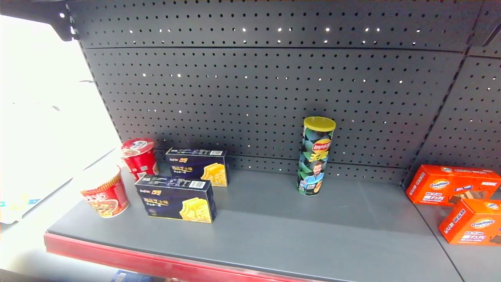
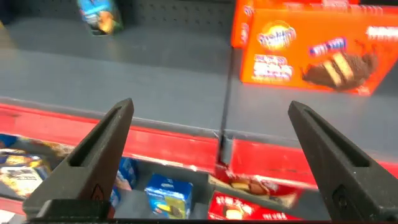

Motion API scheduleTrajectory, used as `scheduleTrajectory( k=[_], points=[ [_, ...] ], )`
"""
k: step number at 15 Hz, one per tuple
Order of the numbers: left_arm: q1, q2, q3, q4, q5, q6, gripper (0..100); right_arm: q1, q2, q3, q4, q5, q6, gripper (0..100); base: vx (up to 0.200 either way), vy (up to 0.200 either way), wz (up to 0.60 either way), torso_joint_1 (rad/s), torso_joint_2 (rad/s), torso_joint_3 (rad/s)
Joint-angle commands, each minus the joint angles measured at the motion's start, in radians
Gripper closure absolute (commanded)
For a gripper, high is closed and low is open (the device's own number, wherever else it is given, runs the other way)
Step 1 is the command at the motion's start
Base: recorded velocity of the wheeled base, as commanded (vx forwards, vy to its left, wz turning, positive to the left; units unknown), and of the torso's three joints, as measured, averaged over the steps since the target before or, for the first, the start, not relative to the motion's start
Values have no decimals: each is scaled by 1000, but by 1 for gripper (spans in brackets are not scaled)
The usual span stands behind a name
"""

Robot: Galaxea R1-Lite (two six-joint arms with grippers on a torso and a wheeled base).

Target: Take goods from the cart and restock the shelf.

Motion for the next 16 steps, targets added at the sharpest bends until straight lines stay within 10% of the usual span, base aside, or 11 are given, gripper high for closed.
scheduleTrajectory(
  k=[1, 7, 16],
  points=[
    [-1, 30, -33, 3, -2, 6, 100, 75, 338, -293, 0, 66, 78, 0, 0, 0, 0, 0, 0, 0],
    [0, -2, 30, -10, 0, 12, 100, 302, 765, -379, -388, 217, 30, 0, 0, 0, 0, 0, 0, 0],
    [-1, -5, 99, -22, -2, 14, 100, 316, 1447, -543, -766, 279, -40, 0, 0, 0, 0, 0, 0, 0]
  ],
)
